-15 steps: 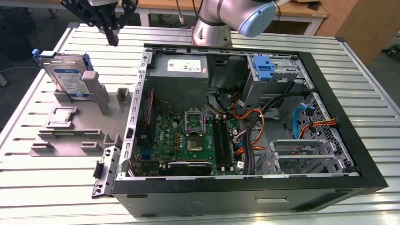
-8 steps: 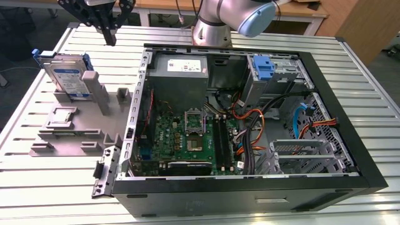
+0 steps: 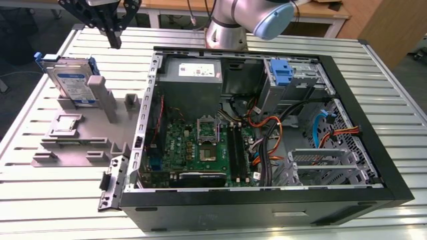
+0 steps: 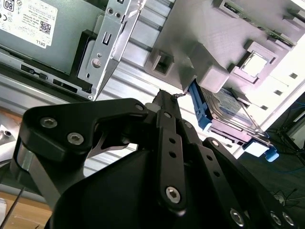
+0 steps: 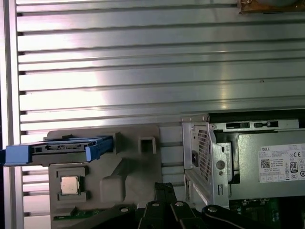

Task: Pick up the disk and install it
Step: 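Reach for the disk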

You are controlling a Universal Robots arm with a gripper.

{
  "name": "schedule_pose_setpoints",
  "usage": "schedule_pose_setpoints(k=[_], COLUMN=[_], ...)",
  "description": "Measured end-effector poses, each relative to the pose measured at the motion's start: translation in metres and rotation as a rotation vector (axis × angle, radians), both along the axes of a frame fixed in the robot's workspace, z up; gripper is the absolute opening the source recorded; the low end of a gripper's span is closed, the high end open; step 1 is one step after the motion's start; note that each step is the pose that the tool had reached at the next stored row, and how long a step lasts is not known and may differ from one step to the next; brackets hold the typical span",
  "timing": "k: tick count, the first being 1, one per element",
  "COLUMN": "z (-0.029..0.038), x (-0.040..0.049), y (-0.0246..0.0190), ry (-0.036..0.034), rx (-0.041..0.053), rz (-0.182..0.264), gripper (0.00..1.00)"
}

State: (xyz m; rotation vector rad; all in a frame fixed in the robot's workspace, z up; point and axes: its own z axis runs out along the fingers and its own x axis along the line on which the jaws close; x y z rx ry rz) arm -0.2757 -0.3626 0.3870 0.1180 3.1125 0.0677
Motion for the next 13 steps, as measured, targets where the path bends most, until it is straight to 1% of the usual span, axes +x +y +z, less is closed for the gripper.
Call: schedule_pose_setpoints(k=[10, 13], z=[-0.0008, -0.0009], x=[-0.0062, -0.0067], y=[0.0012, 0.0013], ry=[0.0, 0.0001], rx=[0.0, 0.0], rz=[0.0, 0.0], gripper=[0.1, 0.1])
